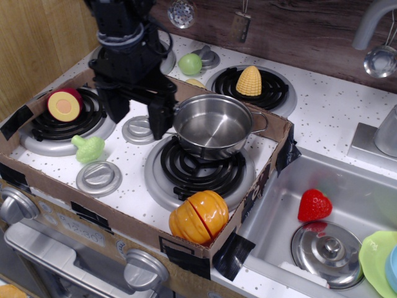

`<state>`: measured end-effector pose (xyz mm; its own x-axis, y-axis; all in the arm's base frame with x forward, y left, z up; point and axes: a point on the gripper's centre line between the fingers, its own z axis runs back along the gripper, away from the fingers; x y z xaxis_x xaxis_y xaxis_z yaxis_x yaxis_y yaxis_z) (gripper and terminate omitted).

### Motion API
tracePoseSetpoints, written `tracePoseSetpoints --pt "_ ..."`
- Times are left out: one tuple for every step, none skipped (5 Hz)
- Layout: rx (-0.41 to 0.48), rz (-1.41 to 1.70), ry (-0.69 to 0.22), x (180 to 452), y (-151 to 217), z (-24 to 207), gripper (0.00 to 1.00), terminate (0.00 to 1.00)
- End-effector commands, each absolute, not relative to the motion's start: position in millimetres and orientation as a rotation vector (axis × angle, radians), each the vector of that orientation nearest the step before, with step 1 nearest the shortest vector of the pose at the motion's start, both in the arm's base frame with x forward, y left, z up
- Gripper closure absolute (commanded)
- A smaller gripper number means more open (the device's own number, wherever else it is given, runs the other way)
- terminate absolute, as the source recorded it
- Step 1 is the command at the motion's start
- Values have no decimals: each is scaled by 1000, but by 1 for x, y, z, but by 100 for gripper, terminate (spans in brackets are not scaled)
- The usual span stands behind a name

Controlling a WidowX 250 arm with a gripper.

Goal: Put broccoli in pot

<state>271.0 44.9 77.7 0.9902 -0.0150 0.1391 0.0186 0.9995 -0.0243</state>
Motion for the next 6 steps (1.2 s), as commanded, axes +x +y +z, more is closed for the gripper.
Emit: tracePoseSetpoints --pt "29 63 -126 260 92 71 0 0" --pt "55 69 -110 259 107 64 0 0" --pt "41 80 -94 258 114 49 0 0" --pt "31 73 -96 258 119 37 0 0" --pt "35 52 -88 266 118 32 0 0" --pt "23 35 -96 275 118 22 0 0"
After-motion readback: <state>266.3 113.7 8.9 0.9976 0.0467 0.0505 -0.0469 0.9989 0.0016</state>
